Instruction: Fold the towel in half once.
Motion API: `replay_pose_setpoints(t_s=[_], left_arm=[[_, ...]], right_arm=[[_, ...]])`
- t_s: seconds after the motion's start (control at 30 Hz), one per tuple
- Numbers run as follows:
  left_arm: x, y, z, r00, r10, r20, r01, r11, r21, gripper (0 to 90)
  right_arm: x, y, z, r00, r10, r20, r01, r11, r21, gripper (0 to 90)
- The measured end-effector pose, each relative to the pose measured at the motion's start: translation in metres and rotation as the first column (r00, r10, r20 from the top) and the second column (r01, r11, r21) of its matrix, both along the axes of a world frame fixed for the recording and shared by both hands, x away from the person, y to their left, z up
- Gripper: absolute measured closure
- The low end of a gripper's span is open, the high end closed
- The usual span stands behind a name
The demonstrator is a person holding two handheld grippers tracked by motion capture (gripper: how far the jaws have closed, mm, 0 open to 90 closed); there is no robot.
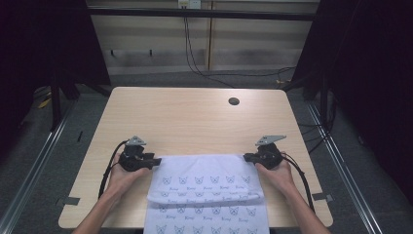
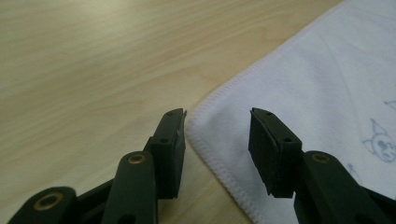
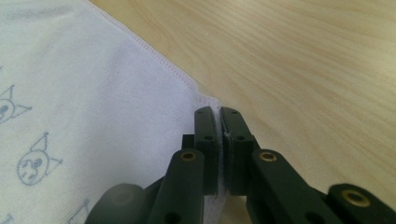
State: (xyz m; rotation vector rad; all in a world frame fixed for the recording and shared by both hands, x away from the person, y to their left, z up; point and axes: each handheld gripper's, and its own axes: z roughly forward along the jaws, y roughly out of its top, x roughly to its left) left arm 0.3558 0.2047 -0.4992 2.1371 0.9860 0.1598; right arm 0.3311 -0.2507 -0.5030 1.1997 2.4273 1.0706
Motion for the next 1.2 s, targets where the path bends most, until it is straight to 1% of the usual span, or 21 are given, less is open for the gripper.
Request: replay_pose_setpoints(t_s=[0.07, 0.1, 0.13, 0.23, 0.33, 0.37, 0.43, 0.57, 0.6, 0.63, 0.67, 0.7, 0.73, 0.8, 0.83, 0.9, 0.93, 0.97, 1.03, 1.07, 1.2], left_arm=[[0.001, -0.002, 0.000, 0.9998, -0.008, 0.016, 0.008, 0.9998, 0.016, 54.4], [0.001, -0.002, 0.000, 0.9997, -0.008, 0.021, 0.008, 0.9998, 0.018, 54.3], [0.002, -0.003, -0.001, 0.9998, 0.000, 0.022, 0.000, 0.9999, 0.010, 54.3], [0.001, -0.007, -0.001, 0.9991, -0.032, 0.027, 0.031, 0.9994, 0.015, 58.0], [-0.002, -0.012, -0.001, 0.9961, -0.088, 0.002, 0.088, 0.9961, -0.006, 67.7], [-0.003, -0.014, -0.002, 0.9935, -0.114, -0.010, 0.113, 0.9934, -0.019, 74.8], [-0.005, -0.016, -0.002, 0.9920, -0.125, -0.017, 0.124, 0.9919, -0.024, 83.1], [-0.005, -0.012, -0.001, 0.9909, -0.130, -0.034, 0.129, 0.9911, -0.033, 86.5], [-0.005, -0.009, 0.001, 0.9920, -0.122, -0.031, 0.120, 0.9911, -0.058, 86.6], [-0.003, -0.005, 0.004, 0.9946, -0.100, -0.028, 0.097, 0.9900, -0.102, 86.5], [-0.001, -0.001, 0.009, 0.9961, -0.085, -0.023, 0.081, 0.9877, -0.134, 86.6], [0.001, 0.002, 0.014, 0.9971, -0.074, -0.013, 0.072, 0.9867, -0.146, 86.6], [0.003, 0.004, 0.020, 0.9978, -0.065, 0.011, 0.066, 0.9858, -0.154, 86.6], [0.007, 0.005, 0.033, 0.9984, -0.038, 0.043, 0.046, 0.9762, -0.212, 86.6], [0.010, 0.004, 0.040, 0.9970, -0.029, 0.071, 0.044, 0.9771, -0.208, 86.6], [0.017, 0.001, 0.055, 0.9941, -0.022, 0.107, 0.045, 0.9757, -0.215, 86.6], [0.022, -0.001, 0.062, 0.9924, -0.009, 0.123, 0.033, 0.9790, -0.201, 86.6], [0.027, -0.003, 0.068, 0.9915, -0.002, 0.130, 0.029, 0.9767, -0.213, 86.6], [0.036, -0.006, 0.082, 0.9853, 0.021, 0.169, 0.015, 0.9777, -0.209, 86.6], [0.040, -0.007, 0.088, 0.9835, 0.032, 0.178, 0.013, 0.9689, -0.247, 86.6], [0.056, -0.009, 0.112, 0.9719, 0.083, 0.220, -0.017, 0.9587, -0.284, 86.7]], right_arm=[[0.000, -0.001, 0.000, 1.0000, -0.005, -0.005, 0.005, 1.0000, 0.001, 86.8], [0.001, -0.001, -0.001, 1.0000, 0.000, -0.005, 0.000, 0.9998, 0.018, 86.8], [0.001, -0.001, 0.000, 1.0000, -0.002, -0.009, 0.003, 0.9999, 0.015, 86.8], [0.000, -0.001, -0.001, 1.0000, -0.007, -0.007, 0.007, 0.9998, 0.018, 86.6], [0.000, -0.002, -0.001, 0.9998, -0.010, -0.015, 0.010, 0.9998, 0.020, 86.6], [0.000, -0.002, -0.001, 0.9998, -0.003, -0.018, 0.004, 0.9996, 0.029, 86.7], [0.000, -0.003, -0.001, 0.9993, 0.008, -0.036, -0.006, 0.9983, 0.059, 86.9], [-0.002, -0.004, 0.001, 0.9987, 0.014, -0.048, -0.010, 0.9967, 0.080, 87.1], [-0.003, -0.005, 0.003, 0.9989, 0.017, -0.043, -0.013, 0.9959, 0.090, 87.1], [-0.003, -0.006, 0.008, 0.9994, 0.012, -0.033, -0.008, 0.9941, 0.108, 87.2], [-0.002, -0.008, 0.013, 0.9997, 0.011, -0.020, -0.008, 0.9911, 0.133, 87.2], [-0.001, -0.010, 0.019, 0.9999, 0.006, -0.009, -0.005, 0.9890, 0.148, 87.2], [0.001, -0.012, 0.024, 1.0000, 0.000, 0.006, -0.001, 0.9864, 0.164, 87.2], [0.006, -0.015, 0.036, 0.9995, -0.013, 0.029, 0.007, 0.9789, 0.204, 87.2], [0.008, -0.015, 0.044, 0.9989, -0.018, 0.043, 0.009, 0.9789, 0.204, 87.2], [0.015, -0.015, 0.060, 0.9969, -0.019, 0.077, 0.003, 0.9785, 0.206, 87.2], [0.018, -0.015, 0.070, 0.9954, -0.029, 0.091, 0.009, 0.9777, 0.210, 87.2], [0.023, -0.015, 0.080, 0.9931, -0.037, 0.111, 0.013, 0.9766, 0.215, 87.2], [0.030, -0.018, 0.100, 0.9869, -0.059, 0.150, 0.024, 0.9744, 0.224, 87.2], [0.034, -0.020, 0.109, 0.9835, -0.072, 0.166, 0.029, 0.9688, 0.246, 87.2], [0.051, -0.027, 0.133, 0.9729, -0.108, 0.204, 0.052, 0.9634, 0.263, 87.4]])
